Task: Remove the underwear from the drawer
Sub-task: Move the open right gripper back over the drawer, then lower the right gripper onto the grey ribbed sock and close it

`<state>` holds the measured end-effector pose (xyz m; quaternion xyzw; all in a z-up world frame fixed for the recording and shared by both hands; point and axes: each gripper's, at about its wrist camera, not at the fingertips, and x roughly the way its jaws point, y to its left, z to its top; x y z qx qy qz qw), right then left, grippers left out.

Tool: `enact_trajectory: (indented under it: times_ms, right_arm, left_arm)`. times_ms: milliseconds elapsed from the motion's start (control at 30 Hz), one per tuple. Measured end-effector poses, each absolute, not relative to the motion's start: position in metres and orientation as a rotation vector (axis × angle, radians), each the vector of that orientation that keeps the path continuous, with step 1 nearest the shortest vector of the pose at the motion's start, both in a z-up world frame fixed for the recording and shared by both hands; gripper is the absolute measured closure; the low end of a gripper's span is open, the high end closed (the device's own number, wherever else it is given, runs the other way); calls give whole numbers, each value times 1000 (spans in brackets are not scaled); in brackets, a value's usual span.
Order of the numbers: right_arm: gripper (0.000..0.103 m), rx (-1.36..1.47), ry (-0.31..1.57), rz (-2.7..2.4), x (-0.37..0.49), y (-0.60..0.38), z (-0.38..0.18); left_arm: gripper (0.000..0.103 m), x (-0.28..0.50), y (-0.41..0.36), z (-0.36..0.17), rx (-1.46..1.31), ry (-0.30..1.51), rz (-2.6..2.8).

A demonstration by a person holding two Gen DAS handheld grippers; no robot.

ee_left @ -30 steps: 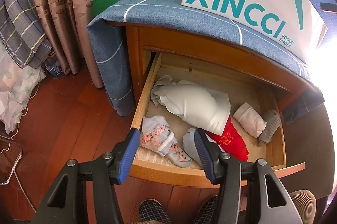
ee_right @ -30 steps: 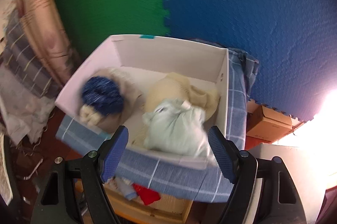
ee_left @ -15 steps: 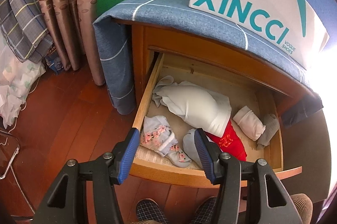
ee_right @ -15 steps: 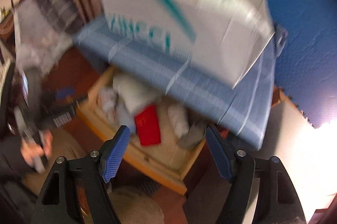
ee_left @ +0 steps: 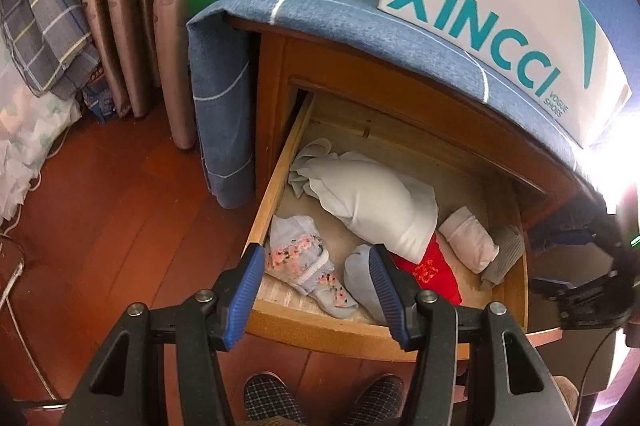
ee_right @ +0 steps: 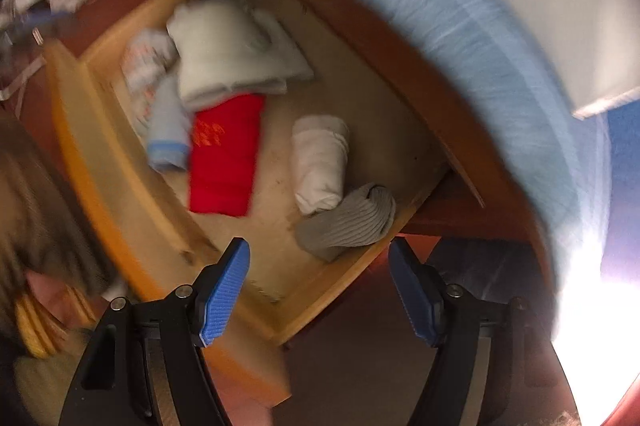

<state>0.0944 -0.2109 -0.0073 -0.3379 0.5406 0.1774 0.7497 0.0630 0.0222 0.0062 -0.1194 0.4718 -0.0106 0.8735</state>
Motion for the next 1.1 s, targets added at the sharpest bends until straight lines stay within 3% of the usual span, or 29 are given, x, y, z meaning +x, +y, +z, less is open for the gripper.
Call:
enact_trajectory:
  times_ms: [333, 567, 800, 933, 1033, 1100]
  right_arm:
    - [31, -1131, 1161, 431, 110, -201, -70]
    - [21, -1271, 1184, 476, 124, -201, -102]
    - [17, -1402, 1167, 543, 126, -196, -121]
    - [19, -1372, 1166, 545, 132, -193, -125]
    - [26, -1299, 1175, 525, 139, -192, -123]
    - [38, -1234, 1181, 498, 147, -193, -119]
  left_arm:
    - [47, 65, 31, 0, -314, 998, -16]
    - [48, 67, 32, -1, -317, 1005, -12]
    - [48, 70, 32, -4, -322, 1013, -11]
    - [48, 70, 31, -3, -318, 1014, -11]
    - [48, 70, 32, -3, -323, 1014, -10]
    - [48, 70, 33, -3, -327, 1015, -10]
